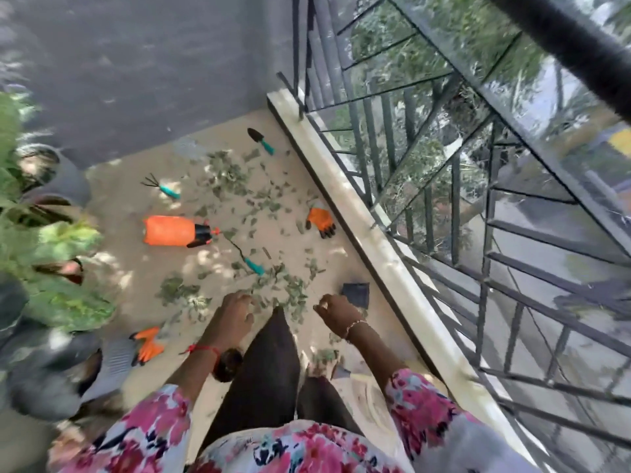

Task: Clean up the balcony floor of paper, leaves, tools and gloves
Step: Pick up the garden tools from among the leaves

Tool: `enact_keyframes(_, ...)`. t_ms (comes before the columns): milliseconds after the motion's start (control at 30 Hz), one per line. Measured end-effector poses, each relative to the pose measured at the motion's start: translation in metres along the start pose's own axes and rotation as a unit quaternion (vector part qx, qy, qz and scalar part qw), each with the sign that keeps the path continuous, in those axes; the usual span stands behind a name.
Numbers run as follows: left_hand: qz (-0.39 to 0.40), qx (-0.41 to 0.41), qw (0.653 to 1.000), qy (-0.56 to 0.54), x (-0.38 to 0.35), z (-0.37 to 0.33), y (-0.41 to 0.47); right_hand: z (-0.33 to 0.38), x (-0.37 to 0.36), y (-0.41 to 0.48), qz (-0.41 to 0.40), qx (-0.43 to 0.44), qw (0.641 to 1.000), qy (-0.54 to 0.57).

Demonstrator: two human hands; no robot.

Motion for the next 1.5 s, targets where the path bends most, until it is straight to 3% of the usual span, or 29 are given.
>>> enact_keyframes(700,-0.017,0.051,0.996,-0.065,0.166,0.102,0.209,0.161,0.112,0.225,-0.015,-0.006,0.999,0.034)
enact_keyframes(967,-0.014,0.083,0.994,-0.065,0.181,0.108,0.238,0.195,0.137,0.278,-0.001,0.022,1.0,0.02)
enact_keyframes(1233,0.063,0.013,0.997,-0.03,0.135,0.063,0.251,0.151,0.116,0.252,-0.028,-0.049,0.996,0.075)
enact_keyframes(1500,0.186,-0.08,0.979,0.013,0.036,0.021,0.213,0.025,0.048,0.157,-0.11,-0.223,0.945,0.212)
Point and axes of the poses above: each hand's wrist, its own y-axis towards the middle knuckle, its own x-axis out of the back of the hand, z = x × y, the point moved 7 cm from there along y, towards the middle knuckle, and after that the axes turned 6 degrees about y, right-handed, at the moved point
